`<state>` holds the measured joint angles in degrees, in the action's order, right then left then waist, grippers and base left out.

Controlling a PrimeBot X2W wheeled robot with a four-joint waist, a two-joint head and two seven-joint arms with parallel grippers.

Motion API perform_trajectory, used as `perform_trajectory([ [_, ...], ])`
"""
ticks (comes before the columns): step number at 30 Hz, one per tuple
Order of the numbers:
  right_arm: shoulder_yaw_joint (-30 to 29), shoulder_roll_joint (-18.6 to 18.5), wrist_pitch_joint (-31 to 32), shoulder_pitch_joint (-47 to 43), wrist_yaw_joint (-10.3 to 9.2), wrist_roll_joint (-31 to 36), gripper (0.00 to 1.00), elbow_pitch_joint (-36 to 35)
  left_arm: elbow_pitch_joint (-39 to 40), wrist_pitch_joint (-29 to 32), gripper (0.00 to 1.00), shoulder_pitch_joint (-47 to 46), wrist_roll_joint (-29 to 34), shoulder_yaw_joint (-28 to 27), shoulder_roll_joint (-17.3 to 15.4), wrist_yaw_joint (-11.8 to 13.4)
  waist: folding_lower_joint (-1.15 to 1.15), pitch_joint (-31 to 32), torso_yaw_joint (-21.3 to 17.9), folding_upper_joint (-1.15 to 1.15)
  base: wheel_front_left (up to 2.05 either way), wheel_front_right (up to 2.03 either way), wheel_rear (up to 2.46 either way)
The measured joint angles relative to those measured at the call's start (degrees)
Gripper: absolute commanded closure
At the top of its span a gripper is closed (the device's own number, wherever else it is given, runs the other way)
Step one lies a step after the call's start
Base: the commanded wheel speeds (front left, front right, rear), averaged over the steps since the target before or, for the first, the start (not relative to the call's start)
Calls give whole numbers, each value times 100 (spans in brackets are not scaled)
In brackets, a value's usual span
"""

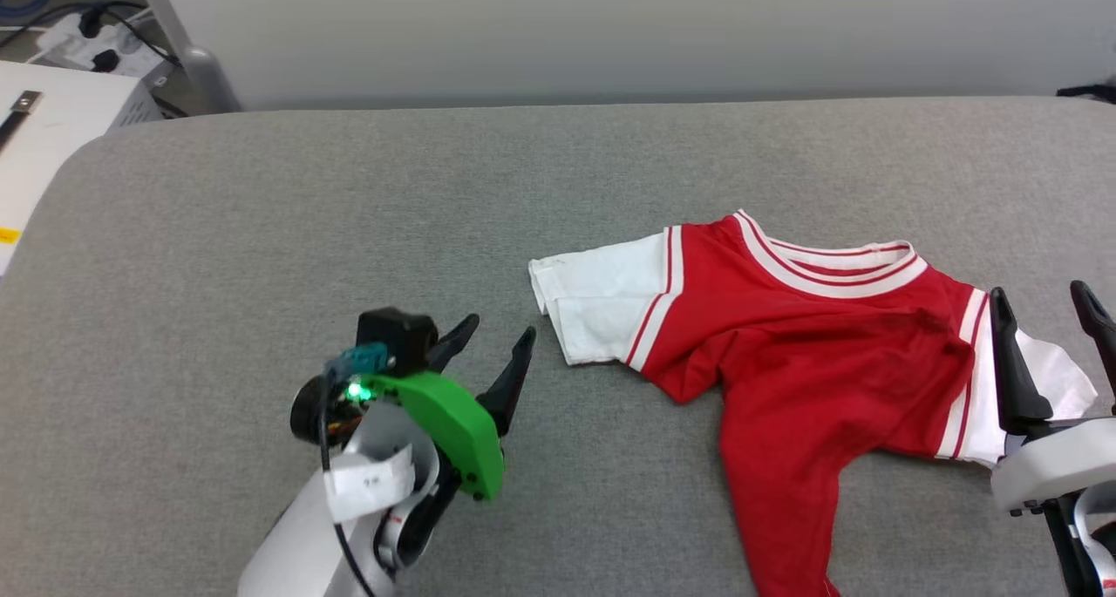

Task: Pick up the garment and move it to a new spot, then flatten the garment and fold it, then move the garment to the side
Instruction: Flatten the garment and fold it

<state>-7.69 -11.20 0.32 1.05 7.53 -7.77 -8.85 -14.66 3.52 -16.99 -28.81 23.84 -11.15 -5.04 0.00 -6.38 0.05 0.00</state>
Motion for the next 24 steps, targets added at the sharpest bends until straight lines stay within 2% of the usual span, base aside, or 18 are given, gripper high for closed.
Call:
perform_trajectory([
  [4,119,12,-12,73,0,18,0,-27,-320,984,0,-825,-29,112,-57,-14,0,-203,-244,0,0,0,0],
  [8,260,25,-27,248,0,69,0,-31,-715,2092,0,-1734,-514,121,-156,-116,0,-439,-501,0,0,0,0],
  [13,456,69,-112,449,0,155,0,-24,-1284,3259,0,-2755,-704,213,-497,-179,0,-728,-850,0,0,0,0],
  [17,556,147,-188,554,0,156,0,-16,-1744,3721,0,-3145,-755,245,-698,-186,0,-929,-1103,0,0,0,0],
  [24,621,247,-322,626,0,156,0,110,-2446,3758,0,-3246,-647,488,-878,-197,1,-1203,-1510,0,0,0,0],
])
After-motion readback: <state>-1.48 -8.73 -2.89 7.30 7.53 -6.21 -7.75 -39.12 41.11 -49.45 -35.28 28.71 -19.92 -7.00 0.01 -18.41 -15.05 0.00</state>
